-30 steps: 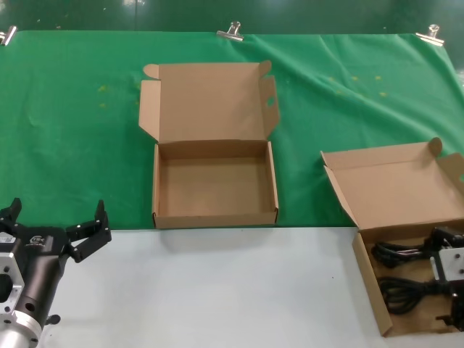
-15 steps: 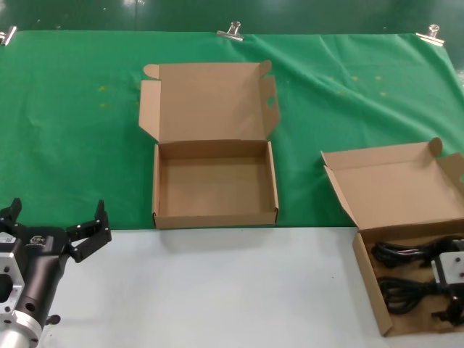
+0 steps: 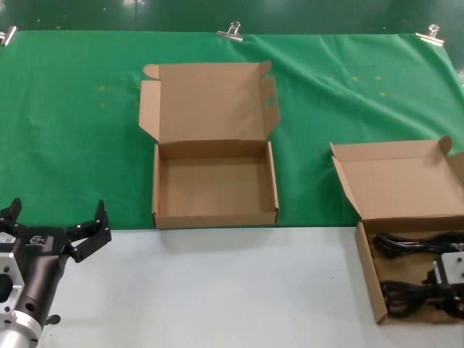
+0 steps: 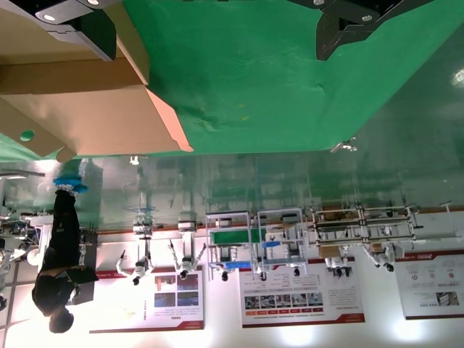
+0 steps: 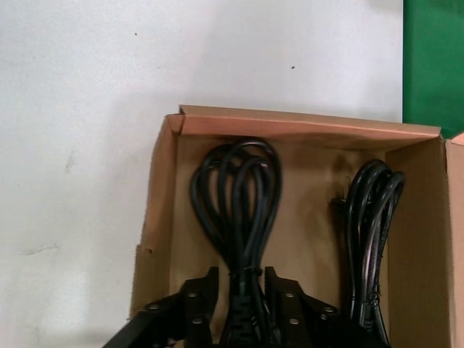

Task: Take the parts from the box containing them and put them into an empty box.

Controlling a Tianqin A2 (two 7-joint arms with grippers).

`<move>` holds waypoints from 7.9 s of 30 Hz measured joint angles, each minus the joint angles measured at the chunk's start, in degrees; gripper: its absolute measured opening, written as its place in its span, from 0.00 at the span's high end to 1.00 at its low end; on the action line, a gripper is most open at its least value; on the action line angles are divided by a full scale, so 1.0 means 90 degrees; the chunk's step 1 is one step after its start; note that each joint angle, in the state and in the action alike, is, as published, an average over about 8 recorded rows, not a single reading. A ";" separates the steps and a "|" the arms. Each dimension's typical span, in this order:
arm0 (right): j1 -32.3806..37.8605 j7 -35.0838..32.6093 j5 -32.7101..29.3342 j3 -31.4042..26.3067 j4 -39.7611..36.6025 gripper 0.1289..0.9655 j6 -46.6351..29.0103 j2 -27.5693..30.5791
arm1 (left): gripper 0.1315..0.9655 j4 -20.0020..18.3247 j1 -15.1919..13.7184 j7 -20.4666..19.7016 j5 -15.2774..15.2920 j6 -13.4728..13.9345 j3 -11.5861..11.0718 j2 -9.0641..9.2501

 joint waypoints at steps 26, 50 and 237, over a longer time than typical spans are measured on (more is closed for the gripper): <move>0.0062 0.0465 0.0273 0.0256 0.1445 0.90 -0.1133 0.0699 | 0.00 0.0000 0.0000 0.0000 0.0000 0.0000 0.0000 0.0000; 0.1532 0.0748 0.0219 0.0185 0.1915 0.90 -0.1913 0.0125 | 0.00 0.0000 0.0000 0.0000 0.0000 0.0000 0.0000 0.0000; -0.4961 -0.0079 0.5377 0.3308 0.2490 0.00 0.6852 -0.2828 | 0.00 0.0000 0.0000 0.0003 -0.0002 0.0000 0.0000 0.0000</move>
